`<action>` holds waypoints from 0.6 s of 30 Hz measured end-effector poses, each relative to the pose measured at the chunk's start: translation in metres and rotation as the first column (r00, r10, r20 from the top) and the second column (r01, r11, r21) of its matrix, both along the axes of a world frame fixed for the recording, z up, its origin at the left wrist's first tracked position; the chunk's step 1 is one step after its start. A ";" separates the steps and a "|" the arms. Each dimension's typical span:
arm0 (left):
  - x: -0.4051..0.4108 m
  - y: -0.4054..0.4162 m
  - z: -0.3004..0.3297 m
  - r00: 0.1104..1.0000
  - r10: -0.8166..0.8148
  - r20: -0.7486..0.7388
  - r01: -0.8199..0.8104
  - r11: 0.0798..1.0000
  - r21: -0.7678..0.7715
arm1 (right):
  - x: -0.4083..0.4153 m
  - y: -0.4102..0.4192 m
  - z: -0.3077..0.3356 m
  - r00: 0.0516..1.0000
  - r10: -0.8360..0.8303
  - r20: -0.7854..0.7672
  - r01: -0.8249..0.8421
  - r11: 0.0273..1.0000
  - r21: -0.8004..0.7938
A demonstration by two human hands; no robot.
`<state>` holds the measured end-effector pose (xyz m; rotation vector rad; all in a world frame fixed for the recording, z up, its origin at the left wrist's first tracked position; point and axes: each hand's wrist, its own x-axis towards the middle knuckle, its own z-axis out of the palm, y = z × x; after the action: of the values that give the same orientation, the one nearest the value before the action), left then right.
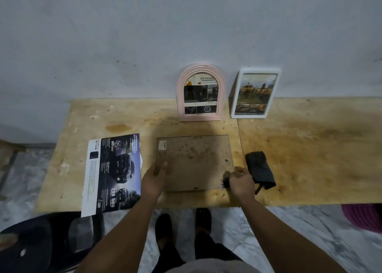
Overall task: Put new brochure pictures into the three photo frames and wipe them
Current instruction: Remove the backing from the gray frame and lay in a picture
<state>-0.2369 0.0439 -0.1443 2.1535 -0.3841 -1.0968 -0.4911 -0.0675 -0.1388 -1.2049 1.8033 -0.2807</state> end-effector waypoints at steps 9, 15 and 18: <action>0.008 -0.001 -0.002 0.990 -0.134 0.032 0.132 0.990 0.058 | 0.001 -0.002 -0.009 0.852 -0.422 0.310 0.357 0.901 0.245; 0.017 0.001 -0.004 0.984 -0.178 -0.016 0.178 0.983 0.040 | -0.009 -0.013 -0.013 0.849 -0.368 0.378 0.238 0.907 0.348; 0.018 0.002 -0.006 0.979 -0.204 -0.011 0.204 0.978 0.041 | -0.010 -0.016 -0.015 0.847 -0.359 0.392 0.211 0.904 0.372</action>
<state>-0.2188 0.0461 -0.1502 2.1830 -0.5943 -1.2344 -0.5012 -0.0832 -0.1540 -0.5730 1.5329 -0.3929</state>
